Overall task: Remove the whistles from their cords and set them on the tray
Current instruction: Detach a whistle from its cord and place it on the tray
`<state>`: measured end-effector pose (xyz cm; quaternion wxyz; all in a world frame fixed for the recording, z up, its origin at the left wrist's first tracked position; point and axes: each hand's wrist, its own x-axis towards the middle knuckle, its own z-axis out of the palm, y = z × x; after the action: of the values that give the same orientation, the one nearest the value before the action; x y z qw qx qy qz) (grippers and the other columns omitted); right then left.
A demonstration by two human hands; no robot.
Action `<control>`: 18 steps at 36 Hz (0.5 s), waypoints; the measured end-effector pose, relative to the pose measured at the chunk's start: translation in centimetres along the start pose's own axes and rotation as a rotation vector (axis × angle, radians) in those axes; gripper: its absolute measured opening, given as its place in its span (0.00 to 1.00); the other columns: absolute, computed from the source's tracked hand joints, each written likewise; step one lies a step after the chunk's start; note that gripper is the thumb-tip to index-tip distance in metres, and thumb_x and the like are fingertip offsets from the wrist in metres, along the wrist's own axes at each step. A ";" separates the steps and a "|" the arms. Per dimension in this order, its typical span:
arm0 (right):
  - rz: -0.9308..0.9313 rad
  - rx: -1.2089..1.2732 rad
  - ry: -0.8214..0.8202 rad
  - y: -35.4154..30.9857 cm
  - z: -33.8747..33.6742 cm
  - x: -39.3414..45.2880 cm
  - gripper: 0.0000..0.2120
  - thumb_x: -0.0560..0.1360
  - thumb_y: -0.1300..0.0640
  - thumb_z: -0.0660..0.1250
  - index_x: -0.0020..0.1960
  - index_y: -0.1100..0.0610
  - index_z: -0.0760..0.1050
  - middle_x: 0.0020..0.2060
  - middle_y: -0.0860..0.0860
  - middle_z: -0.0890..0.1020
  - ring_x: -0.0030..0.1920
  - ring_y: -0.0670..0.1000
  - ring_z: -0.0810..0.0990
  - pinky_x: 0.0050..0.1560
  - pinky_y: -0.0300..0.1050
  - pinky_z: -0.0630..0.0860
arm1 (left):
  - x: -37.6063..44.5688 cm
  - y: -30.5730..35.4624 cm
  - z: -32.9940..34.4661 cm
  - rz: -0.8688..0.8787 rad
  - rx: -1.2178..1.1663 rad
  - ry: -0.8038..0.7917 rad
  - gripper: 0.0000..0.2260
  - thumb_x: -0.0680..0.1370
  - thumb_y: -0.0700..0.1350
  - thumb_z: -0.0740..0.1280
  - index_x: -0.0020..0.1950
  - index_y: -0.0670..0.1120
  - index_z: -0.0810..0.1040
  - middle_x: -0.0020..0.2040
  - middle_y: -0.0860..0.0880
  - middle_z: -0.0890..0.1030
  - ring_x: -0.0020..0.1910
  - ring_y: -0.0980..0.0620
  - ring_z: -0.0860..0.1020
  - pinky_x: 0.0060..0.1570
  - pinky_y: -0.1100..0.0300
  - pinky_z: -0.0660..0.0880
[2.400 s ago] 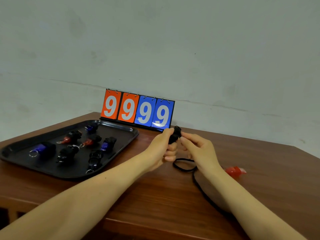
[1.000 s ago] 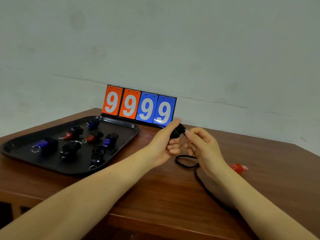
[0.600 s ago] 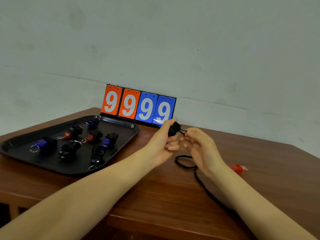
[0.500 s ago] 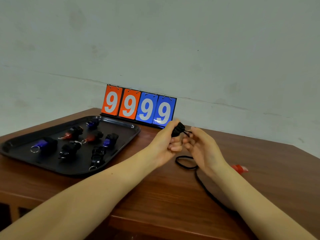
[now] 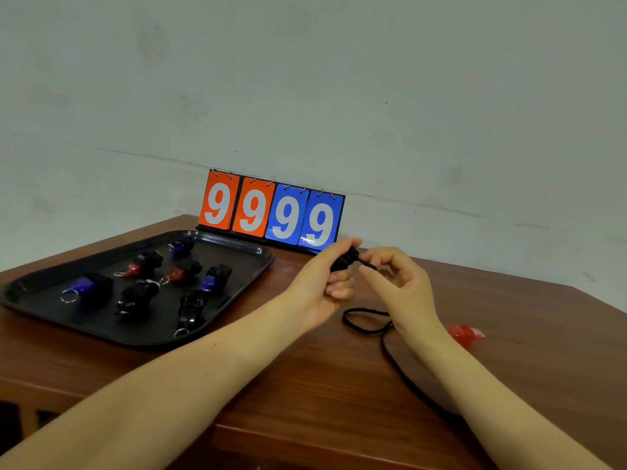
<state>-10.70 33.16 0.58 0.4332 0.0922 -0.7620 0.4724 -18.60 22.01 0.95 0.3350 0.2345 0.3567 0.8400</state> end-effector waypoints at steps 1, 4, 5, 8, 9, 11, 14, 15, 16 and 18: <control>-0.016 -0.007 0.009 0.1 0.0 0.0 0.12 0.72 0.70 0.69 0.40 0.54 0.75 0.43 0.48 0.82 0.48 0.48 0.80 0.49 0.34 0.74 | 0.0 0.0 0.1 0.006 0.003 0.003 0.09 0.78 0.48 0.65 0.51 0.44 0.79 0.27 0.52 0.60 0.23 0.59 0.57 0.23 0.68 0.56; -0.054 0.003 0.039 0.0 0.0 0.0 0.12 0.72 0.70 0.69 0.40 0.53 0.76 0.41 0.48 0.82 0.47 0.50 0.80 0.48 0.36 0.75 | -0.1 0.2 0.4 -0.008 0.016 0.017 0.08 0.79 0.48 0.65 0.47 0.45 0.79 0.27 0.52 0.59 0.22 0.59 0.56 0.22 0.68 0.55; -0.059 0.007 0.041 -0.1 0.0 0.0 0.12 0.72 0.70 0.69 0.40 0.54 0.76 0.40 0.47 0.81 0.45 0.49 0.80 0.47 0.36 0.75 | -0.1 0.2 0.5 -0.015 0.021 0.022 0.08 0.79 0.48 0.65 0.47 0.45 0.79 0.28 0.52 0.58 0.22 0.59 0.56 0.22 0.68 0.55; -0.019 0.031 0.037 -0.3 0.0 -0.1 0.08 0.73 0.70 0.68 0.40 0.58 0.76 0.36 0.44 0.80 0.41 0.43 0.77 0.44 0.32 0.73 | -0.2 0.1 0.5 -0.037 0.036 0.036 0.08 0.79 0.49 0.65 0.46 0.45 0.79 0.30 0.52 0.57 0.23 0.59 0.56 0.22 0.68 0.55; 0.010 0.033 0.036 -0.3 0.0 0.0 0.07 0.73 0.68 0.69 0.40 0.58 0.76 0.35 0.43 0.79 0.39 0.42 0.76 0.43 0.32 0.73 | -0.2 0.1 0.4 -0.045 0.037 0.041 0.08 0.79 0.49 0.65 0.47 0.45 0.78 0.30 0.52 0.57 0.23 0.59 0.56 0.22 0.68 0.55; 0.097 0.068 0.031 -0.1 -0.1 0.2 0.06 0.74 0.64 0.69 0.41 0.55 0.76 0.34 0.45 0.78 0.36 0.43 0.74 0.39 0.34 0.71 | -0.2 0.1 0.3 -0.053 0.044 0.041 0.08 0.78 0.49 0.66 0.47 0.45 0.78 0.29 0.52 0.57 0.23 0.58 0.56 0.22 0.68 0.55; 0.308 0.340 0.011 0.0 -0.2 0.5 0.04 0.74 0.62 0.68 0.41 0.57 0.74 0.34 0.51 0.76 0.31 0.45 0.70 0.32 0.36 0.69 | -0.2 0.0 0.4 -0.028 0.083 0.025 0.09 0.79 0.50 0.64 0.48 0.44 0.78 0.28 0.51 0.58 0.23 0.58 0.56 0.22 0.67 0.56; 0.371 0.428 0.007 -0.1 -0.3 0.6 0.03 0.74 0.62 0.67 0.41 0.58 0.74 0.34 0.53 0.75 0.29 0.45 0.69 0.30 0.35 0.68 | -0.3 -0.1 0.5 -0.011 0.108 0.018 0.10 0.80 0.50 0.62 0.48 0.44 0.78 0.28 0.51 0.58 0.23 0.57 0.56 0.22 0.67 0.56; 0.421 0.491 0.005 -0.1 -0.3 0.8 0.04 0.75 0.62 0.65 0.41 0.59 0.73 0.34 0.53 0.74 0.29 0.44 0.69 0.29 0.34 0.68 | -0.3 -0.1 0.6 0.009 0.135 0.012 0.11 0.81 0.50 0.61 0.48 0.44 0.78 0.27 0.51 0.58 0.23 0.57 0.56 0.22 0.66 0.57; 0.492 0.575 0.011 -0.1 -0.3 0.9 0.05 0.76 0.64 0.63 0.41 0.59 0.72 0.33 0.52 0.74 0.28 0.43 0.69 0.28 0.33 0.67 | -0.3 -0.3 0.8 0.058 0.211 0.000 0.12 0.82 0.49 0.59 0.51 0.43 0.78 0.26 0.51 0.60 0.24 0.56 0.57 0.24 0.64 0.57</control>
<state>-11.00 33.58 1.39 0.2675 0.0218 -0.5951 0.7575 -17.77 22.27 1.16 0.2840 0.2786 0.4365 0.8070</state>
